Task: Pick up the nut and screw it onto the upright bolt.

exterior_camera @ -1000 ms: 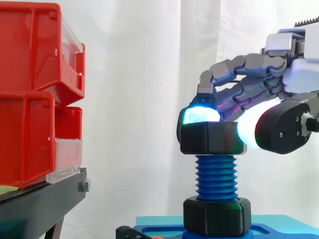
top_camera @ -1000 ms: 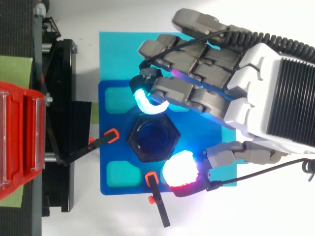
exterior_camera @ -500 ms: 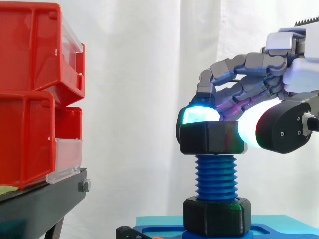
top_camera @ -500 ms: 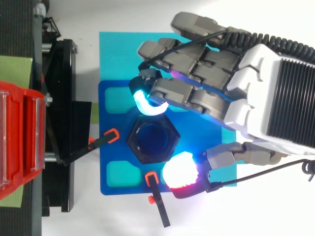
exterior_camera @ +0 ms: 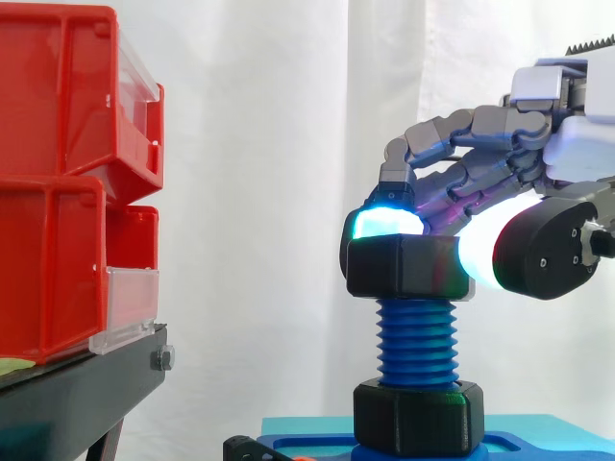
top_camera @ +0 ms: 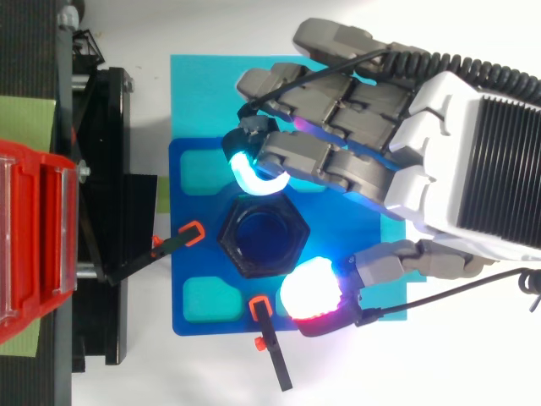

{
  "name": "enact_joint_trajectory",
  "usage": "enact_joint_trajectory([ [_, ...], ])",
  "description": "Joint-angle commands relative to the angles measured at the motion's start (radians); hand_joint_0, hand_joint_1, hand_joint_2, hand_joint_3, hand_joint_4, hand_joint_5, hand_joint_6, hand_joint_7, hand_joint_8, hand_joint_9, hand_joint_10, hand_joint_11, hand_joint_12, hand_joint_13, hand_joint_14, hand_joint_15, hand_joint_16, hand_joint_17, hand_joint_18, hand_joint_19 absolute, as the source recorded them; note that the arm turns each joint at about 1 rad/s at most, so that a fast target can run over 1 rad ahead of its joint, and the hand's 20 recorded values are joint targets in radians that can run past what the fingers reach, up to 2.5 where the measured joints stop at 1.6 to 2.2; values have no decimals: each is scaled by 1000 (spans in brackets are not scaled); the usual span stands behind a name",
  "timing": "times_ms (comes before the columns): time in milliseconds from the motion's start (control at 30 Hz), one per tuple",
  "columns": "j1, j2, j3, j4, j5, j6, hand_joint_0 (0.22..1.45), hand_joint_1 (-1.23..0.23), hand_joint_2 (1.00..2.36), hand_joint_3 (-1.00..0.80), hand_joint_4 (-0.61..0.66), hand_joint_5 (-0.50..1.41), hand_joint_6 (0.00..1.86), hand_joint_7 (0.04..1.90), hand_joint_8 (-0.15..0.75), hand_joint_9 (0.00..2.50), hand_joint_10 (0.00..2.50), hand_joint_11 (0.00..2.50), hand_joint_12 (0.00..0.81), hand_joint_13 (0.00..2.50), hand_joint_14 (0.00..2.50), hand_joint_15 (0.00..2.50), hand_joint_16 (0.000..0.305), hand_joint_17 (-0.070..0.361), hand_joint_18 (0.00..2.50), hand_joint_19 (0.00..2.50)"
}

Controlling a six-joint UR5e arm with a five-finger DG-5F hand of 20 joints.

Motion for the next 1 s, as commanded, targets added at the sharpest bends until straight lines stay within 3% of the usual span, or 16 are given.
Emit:
enact_joint_trajectory([
  [0, -2, 0, 0, -1, -3, 0, 508, -606, 1000, -500, 302, -172, 555, 1113, 273, 537, 0, 0, 284, 650, 0, 0, 33, 75, 443, 49],
  [967, 2, -1, 0, -1, -6, 0, 508, -608, 1000, -500, 297, -172, 555, 1107, 273, 540, 0, 0, 285, 682, 0, 0, 34, 76, 480, 65],
])
